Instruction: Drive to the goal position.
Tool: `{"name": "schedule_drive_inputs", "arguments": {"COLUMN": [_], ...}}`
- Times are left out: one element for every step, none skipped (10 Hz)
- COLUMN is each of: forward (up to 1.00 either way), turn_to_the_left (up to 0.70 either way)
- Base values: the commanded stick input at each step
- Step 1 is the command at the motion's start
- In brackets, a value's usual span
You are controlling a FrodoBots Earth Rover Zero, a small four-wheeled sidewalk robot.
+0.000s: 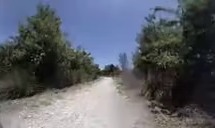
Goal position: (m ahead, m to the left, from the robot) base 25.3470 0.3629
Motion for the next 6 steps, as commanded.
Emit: {"name": "schedule_drive_inputs", "arguments": {"forward": [0.70, 0.70, 0.70, 0.70, 0.70, 0.70], "turn_to_the_left": [0.00, 0.00, 0.00, 0.00, 0.00, 0.00]}}
